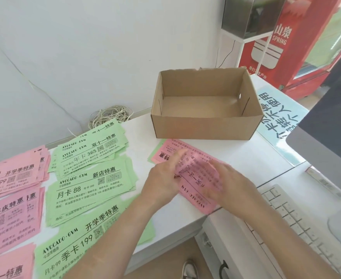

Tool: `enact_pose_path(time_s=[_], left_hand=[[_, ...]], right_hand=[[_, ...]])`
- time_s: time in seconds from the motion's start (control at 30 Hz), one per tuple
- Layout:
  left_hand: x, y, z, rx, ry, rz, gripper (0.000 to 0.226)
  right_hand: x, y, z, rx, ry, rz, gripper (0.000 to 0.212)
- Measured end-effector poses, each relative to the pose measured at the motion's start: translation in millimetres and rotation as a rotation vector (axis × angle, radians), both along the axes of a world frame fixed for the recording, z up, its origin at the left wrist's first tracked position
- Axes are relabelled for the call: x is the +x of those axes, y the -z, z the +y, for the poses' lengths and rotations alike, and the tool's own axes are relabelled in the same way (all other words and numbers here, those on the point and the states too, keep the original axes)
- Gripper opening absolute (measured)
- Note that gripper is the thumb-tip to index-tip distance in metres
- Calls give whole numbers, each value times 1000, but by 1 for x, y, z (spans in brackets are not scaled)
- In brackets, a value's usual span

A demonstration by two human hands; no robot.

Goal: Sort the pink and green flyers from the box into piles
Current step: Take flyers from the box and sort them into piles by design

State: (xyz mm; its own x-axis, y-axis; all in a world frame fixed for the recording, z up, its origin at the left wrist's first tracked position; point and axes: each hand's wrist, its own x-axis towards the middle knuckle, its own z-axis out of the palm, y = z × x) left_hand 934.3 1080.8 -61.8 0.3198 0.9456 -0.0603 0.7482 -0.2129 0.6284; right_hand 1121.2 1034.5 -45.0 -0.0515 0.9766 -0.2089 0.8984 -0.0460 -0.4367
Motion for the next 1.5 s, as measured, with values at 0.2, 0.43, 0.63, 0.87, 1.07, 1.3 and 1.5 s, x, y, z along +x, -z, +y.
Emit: enact_pose_path(time_s=[0.2,0.43,0.63,0.87,1.07,1.3,1.5], left_hand=[[10,-51,18,143,67,-208,77],[-8,-39,1,-464,-128,-339,11],[-14,-34,20,-327,-212,-81,20],[-9,-20,37,-299,-251,-24,34],[-14,0,39,-325,-329,-173,17],[-19,4,35,-311,-369,-300,37],[-20,4,29,-313,-339,-398,24]], right_hand=[[-1,-33,22,117,228,638,47],[8,-10,-3,-1,606,1235,44],[41,-1,5,88,679,834,27],[51,5,14,28,443,435,31],[52,13,8,53,460,359,48],[57,8,6,77,435,273,17],[61,14,8,59,488,363,21]])
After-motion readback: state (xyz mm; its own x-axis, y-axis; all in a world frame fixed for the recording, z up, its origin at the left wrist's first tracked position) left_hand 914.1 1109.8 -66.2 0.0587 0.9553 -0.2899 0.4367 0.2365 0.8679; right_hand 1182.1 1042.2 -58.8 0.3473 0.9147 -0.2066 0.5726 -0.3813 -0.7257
